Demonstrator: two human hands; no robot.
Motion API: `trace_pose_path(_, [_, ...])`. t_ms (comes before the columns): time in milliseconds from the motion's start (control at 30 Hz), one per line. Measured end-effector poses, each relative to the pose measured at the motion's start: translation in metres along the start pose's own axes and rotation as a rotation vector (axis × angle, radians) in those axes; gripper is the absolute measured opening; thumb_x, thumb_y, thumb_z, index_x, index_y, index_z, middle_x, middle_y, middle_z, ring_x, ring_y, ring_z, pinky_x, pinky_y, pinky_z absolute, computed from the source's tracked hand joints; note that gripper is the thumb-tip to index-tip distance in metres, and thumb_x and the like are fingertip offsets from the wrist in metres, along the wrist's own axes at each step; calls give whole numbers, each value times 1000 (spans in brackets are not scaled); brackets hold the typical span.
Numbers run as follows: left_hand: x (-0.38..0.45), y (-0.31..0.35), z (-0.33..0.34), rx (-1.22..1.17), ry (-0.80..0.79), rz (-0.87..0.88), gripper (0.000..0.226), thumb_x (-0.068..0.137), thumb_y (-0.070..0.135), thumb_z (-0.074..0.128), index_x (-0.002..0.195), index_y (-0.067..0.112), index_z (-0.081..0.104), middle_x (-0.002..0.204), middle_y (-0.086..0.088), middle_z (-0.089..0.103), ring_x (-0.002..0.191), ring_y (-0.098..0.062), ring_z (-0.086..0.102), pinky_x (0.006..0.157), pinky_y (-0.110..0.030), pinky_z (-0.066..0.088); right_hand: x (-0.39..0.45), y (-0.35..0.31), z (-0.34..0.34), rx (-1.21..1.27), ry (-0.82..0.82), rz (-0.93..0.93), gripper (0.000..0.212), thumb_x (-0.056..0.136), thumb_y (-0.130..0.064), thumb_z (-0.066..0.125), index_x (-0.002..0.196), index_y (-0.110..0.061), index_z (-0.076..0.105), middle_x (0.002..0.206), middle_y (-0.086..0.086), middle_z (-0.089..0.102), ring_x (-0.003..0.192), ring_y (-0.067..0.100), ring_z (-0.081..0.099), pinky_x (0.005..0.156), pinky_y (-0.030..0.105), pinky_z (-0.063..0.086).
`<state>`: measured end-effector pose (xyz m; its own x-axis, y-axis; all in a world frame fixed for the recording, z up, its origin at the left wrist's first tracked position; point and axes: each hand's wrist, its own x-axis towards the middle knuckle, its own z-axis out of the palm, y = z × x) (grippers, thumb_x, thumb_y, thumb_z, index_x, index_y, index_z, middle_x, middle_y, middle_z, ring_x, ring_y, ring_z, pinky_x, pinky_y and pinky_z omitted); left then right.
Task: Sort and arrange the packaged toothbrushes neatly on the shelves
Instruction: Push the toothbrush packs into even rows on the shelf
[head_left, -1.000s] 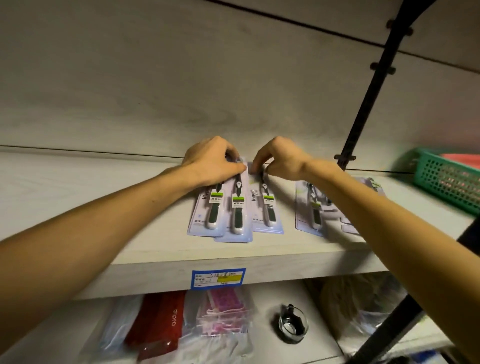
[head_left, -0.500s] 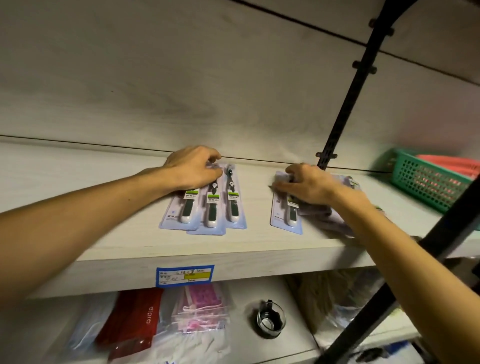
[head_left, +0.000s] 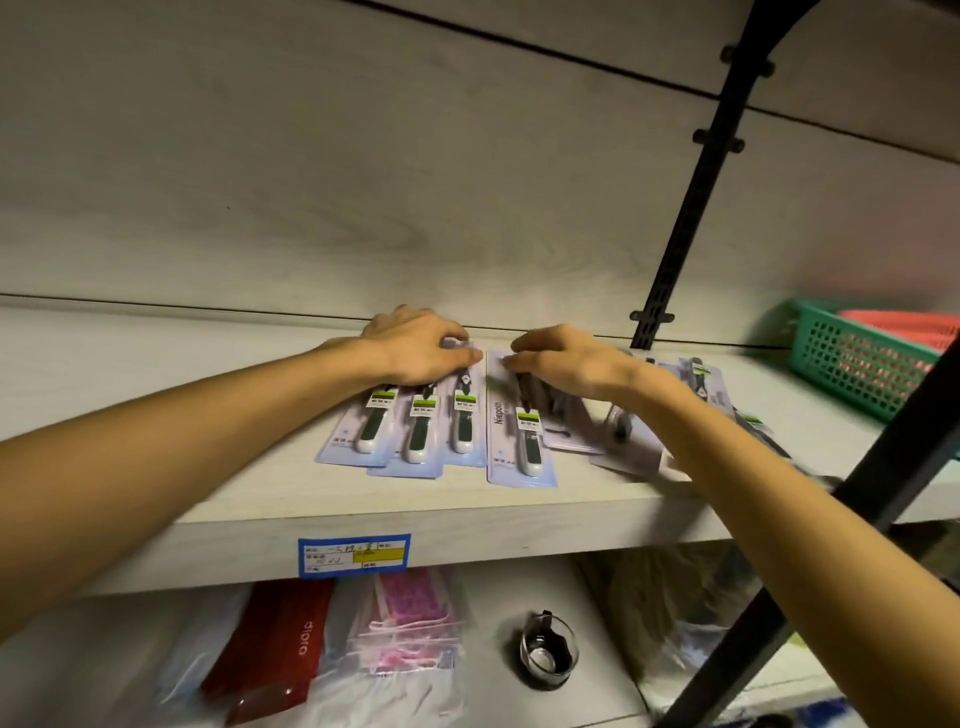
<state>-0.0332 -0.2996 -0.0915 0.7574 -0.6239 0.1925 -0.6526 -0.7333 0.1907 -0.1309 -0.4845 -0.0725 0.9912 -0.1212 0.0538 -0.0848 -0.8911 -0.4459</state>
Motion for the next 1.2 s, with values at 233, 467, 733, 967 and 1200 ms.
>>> trace_pose_path(233, [4,-6,12,-234,139,-26,25,88,50,65,102,29,68,110,6,66,102,-18,60,80,-34,48,8,19,8,-26,162,-140,30,95,-28,64,120,-14,70,118,0,71,108,17,63,100,37,49])
trace_pose_path(467, [8,1,13,-337,214,-92,21,81,50,67,89,31,68,84,18,68,84,-7,64,66,-28,45,13,22,9,-53,175,-194,32,93,-29,66,121,-14,71,117,0,72,110,18,64,102,37,47])
trace_pose_path(733, [2,14,15,-197,174,17,29,88,49,62,109,30,67,112,10,67,101,-15,61,84,-35,52,7,18,0,247,149,-178,45,94,-25,67,135,-10,58,132,1,63,109,13,64,93,27,52])
trace_pose_path(967, [-1,19,10,-67,214,133,43,95,55,53,129,30,62,129,4,61,118,-19,56,94,-38,48,-38,30,-19,-29,158,-107,55,75,-77,59,102,-31,73,107,-13,69,92,0,61,76,27,50])
trace_pose_path(1200, [-1,24,8,-53,33,153,46,94,65,47,130,40,61,132,5,62,119,-22,55,95,-44,49,-75,26,-1,-210,254,-146,57,79,-77,56,102,-29,76,100,-8,74,85,8,64,78,36,56])
